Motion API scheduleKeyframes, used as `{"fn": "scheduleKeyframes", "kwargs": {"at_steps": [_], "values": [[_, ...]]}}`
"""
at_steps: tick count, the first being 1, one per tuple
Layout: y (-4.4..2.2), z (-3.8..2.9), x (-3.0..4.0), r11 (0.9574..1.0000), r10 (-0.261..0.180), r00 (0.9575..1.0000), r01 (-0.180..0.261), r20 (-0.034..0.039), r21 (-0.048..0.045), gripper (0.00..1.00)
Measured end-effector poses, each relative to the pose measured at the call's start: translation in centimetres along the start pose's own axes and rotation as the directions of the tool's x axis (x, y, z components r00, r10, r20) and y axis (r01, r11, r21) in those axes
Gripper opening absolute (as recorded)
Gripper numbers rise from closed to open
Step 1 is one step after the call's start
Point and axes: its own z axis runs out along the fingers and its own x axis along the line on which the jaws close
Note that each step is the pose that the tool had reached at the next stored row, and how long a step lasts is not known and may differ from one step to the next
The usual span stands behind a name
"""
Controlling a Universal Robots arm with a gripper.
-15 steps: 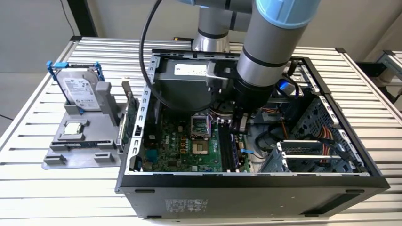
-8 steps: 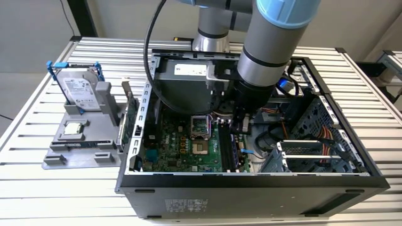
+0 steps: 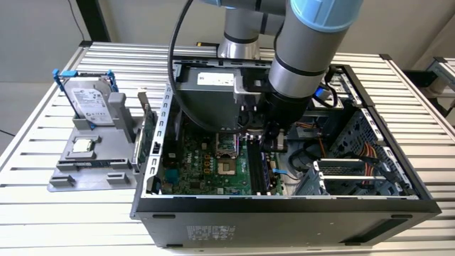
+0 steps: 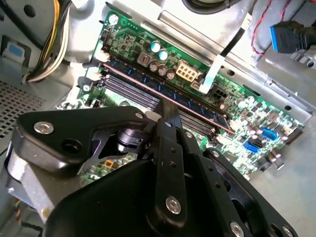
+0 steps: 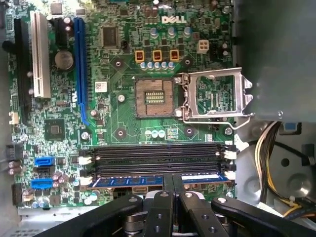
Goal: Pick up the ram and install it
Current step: 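Press down the ram until it locks into place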
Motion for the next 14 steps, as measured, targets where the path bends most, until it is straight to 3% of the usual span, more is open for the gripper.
{"fn": "scheduleKeyframes", "kwargs": {"at_steps": [4, 14], "values": [[0.0, 0.0, 0.0, 0.9994, -0.034, 0.9994, 0.034, -0.001, -0.0004, 0.0], [0.0, 0.0, 0.0, 0.9994, -0.035, 0.9994, 0.035, -0.0011, -0.0005, 0.0]]}}
